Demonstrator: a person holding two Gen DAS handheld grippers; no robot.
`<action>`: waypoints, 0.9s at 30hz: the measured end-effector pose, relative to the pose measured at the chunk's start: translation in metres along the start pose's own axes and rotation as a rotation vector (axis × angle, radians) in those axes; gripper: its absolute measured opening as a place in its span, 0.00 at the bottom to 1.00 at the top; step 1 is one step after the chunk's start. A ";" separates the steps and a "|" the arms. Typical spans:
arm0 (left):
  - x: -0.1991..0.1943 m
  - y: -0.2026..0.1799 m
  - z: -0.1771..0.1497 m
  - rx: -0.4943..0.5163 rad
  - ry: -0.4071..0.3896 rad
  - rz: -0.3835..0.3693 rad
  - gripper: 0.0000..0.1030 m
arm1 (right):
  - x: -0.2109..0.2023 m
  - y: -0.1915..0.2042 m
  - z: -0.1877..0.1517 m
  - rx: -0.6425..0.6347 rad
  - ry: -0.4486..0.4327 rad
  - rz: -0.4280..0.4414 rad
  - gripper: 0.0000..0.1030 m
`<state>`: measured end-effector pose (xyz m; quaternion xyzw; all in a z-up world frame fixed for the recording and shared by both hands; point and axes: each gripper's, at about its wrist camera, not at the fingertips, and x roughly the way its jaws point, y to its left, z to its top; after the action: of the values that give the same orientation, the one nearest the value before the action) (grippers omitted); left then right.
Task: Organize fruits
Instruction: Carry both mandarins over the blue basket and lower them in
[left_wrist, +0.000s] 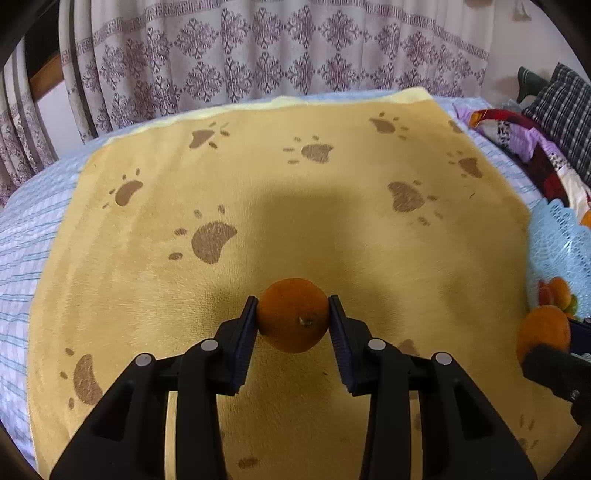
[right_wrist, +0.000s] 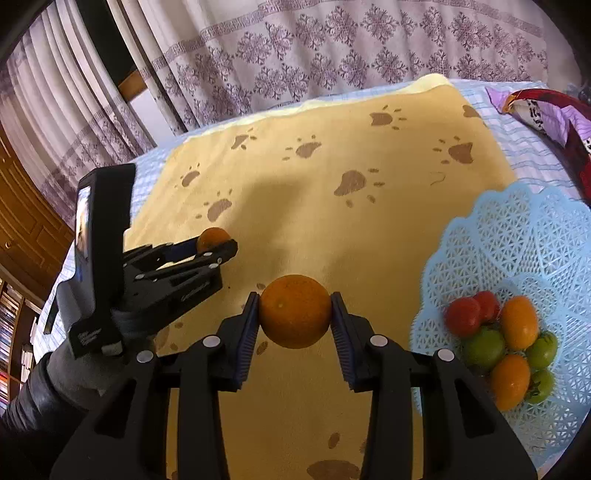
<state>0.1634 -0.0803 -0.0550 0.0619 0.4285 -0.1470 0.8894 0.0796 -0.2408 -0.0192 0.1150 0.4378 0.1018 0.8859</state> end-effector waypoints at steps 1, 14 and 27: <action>-0.005 -0.002 0.001 0.002 -0.010 0.005 0.37 | -0.003 0.000 0.001 0.002 -0.007 0.002 0.38; -0.067 -0.030 0.010 0.036 -0.124 0.010 0.37 | -0.047 0.003 0.013 0.010 -0.114 0.014 0.38; -0.105 -0.067 0.014 0.076 -0.190 -0.034 0.37 | -0.086 -0.016 0.008 0.016 -0.176 -0.041 0.38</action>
<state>0.0908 -0.1256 0.0363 0.0742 0.3374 -0.1834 0.9203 0.0359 -0.2811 0.0456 0.1214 0.3615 0.0699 0.9218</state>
